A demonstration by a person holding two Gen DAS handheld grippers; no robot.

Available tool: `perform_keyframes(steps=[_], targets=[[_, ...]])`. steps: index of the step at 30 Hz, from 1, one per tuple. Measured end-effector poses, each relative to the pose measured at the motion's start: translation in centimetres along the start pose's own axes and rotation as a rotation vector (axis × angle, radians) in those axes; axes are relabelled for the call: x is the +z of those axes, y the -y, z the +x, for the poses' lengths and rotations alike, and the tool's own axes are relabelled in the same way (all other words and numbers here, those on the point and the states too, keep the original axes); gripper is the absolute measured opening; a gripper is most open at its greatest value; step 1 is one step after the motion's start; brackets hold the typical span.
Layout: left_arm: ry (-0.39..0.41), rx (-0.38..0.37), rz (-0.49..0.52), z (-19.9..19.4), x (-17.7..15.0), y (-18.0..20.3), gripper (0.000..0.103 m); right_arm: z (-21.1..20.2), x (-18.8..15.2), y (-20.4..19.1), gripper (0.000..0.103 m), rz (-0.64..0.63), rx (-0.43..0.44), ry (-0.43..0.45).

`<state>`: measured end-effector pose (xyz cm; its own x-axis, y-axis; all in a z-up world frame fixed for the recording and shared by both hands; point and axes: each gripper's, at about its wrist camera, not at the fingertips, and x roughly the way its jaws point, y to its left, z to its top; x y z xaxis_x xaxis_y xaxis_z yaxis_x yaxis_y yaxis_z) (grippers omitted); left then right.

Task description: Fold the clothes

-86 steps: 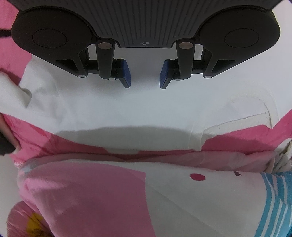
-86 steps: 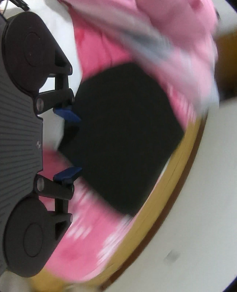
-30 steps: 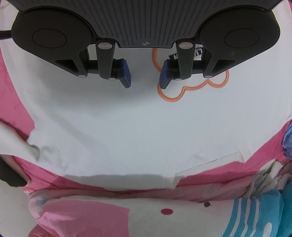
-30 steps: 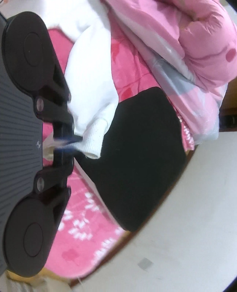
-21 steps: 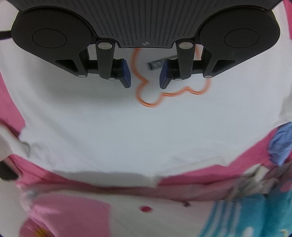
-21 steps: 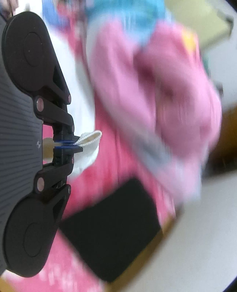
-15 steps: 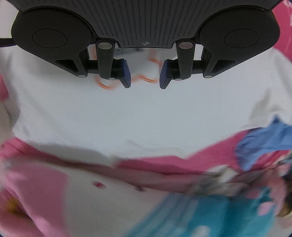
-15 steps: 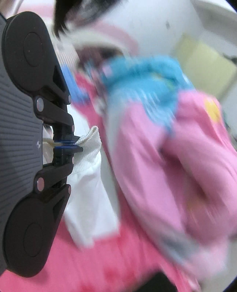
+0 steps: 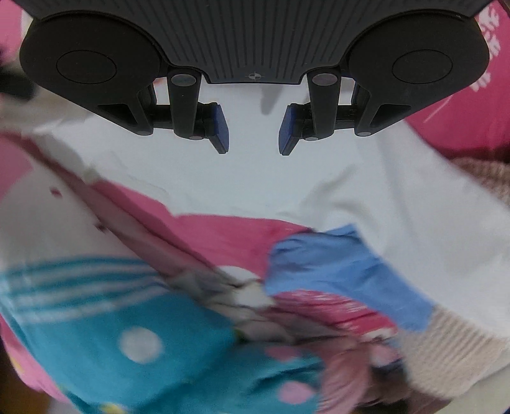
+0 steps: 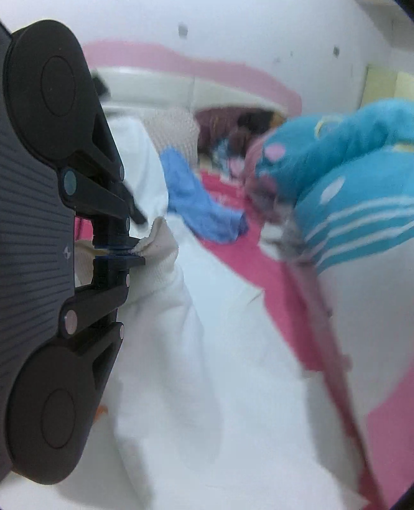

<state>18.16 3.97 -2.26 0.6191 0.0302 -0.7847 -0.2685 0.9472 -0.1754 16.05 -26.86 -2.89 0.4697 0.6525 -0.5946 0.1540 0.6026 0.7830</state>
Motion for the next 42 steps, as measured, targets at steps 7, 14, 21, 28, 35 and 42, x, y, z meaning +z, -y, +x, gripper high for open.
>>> perform_keyframes(steps=[7,14,21,28,35,42], targets=[[-0.020,-0.061,-0.081,0.8,0.3,-3.2,0.034,6.5,-1.3,0.4,0.003,0.023,-0.079,0.025],[-0.120,-0.159,-0.115,2.4,-0.6,-4.2,0.036,11.4,-0.6,1.8,0.045,0.033,-0.091,-0.041],[-0.224,-0.238,-0.057,4.5,-1.7,-4.1,0.043,6.7,-0.4,4.8,0.048,0.121,-0.074,0.062],[-0.326,-0.309,0.082,7.1,-3.4,-0.2,0.043,0.0,-2.2,8.3,0.048,0.205,-0.156,0.157],[-0.369,-0.247,0.273,8.1,-5.3,4.0,0.038,-6.0,-5.6,10.5,0.047,0.205,-0.367,0.225],[-0.330,-0.179,0.360,8.1,-5.2,5.4,0.006,-8.4,-4.3,10.1,0.045,-0.262,-0.924,0.289]])
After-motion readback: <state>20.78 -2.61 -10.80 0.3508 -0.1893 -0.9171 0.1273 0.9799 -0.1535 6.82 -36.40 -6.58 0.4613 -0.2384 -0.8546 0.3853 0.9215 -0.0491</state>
